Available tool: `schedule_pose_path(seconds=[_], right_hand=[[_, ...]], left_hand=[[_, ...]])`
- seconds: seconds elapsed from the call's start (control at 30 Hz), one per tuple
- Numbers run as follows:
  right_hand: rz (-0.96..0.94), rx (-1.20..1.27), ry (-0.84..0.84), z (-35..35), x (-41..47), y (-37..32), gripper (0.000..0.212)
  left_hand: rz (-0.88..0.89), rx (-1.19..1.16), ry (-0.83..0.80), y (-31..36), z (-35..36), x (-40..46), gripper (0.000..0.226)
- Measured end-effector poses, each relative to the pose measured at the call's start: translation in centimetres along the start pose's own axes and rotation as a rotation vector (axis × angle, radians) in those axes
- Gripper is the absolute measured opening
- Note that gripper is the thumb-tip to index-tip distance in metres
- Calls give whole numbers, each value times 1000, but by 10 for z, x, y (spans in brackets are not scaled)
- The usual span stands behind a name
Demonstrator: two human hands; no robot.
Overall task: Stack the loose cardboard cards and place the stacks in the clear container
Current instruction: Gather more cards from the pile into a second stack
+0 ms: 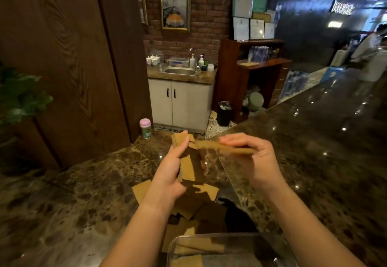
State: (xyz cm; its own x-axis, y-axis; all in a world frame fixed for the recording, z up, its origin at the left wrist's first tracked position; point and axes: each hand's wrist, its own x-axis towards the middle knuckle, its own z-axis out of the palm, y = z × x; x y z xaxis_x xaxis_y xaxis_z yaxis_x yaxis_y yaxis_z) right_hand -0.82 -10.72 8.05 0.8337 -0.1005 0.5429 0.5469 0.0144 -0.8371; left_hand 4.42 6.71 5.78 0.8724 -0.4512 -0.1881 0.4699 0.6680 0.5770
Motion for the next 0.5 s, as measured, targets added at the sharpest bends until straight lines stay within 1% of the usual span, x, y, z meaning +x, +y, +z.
schedule_pose_path(seconds=[0.03, 0.07, 0.1, 0.13, 0.17, 0.2, 0.23, 0.27, 0.3, 0.33, 0.37, 0.43, 0.5], right_hand=[[-94, -89, -111, -1, -5, 4, 18], [-129, -211, -214, -2, -10, 9, 17], [-137, -344, -295, -4, -14, 16, 26], [-137, -461, -339, -5, -16, 23, 41], [-119, -528, -352, -5, -18, 29, 57], [-108, -550, -351, -6, -20, 32, 66], [-110, -542, -334, -7, -20, 32, 64], [-97, -514, -317, -7, -19, 31, 53], [-62, -453, -282, -8, -18, 28, 37], [7, -361, -221, -8, -17, 24, 26], [123, -232, -134, -8, -15, 21, 23], [439, 87, 36, -5, -11, 18, 31], [622, 261, 121, -3, -5, 17, 33]], left_hand=[[-7, 30, -18, 1, 1, 0, 46], [-15, 37, -35, 3, 1, 0, 43], [-18, 36, -48, 3, 2, 0, 39], [-9, 54, -60, 3, 1, 0, 40], [12, 98, -76, 3, 0, 0, 47], [34, 161, -84, 3, -2, 1, 58], [55, 202, -87, 2, -3, 3, 67], [66, 208, -86, 2, -4, 4, 70], [70, 181, -102, 3, -4, 4, 68], [81, 137, -126, 4, -5, 5, 66], [103, 89, -155, 4, -5, 5, 64], [151, 69, -178, 6, -7, 5, 65], [156, 123, -177, 5, -7, 4, 56]])
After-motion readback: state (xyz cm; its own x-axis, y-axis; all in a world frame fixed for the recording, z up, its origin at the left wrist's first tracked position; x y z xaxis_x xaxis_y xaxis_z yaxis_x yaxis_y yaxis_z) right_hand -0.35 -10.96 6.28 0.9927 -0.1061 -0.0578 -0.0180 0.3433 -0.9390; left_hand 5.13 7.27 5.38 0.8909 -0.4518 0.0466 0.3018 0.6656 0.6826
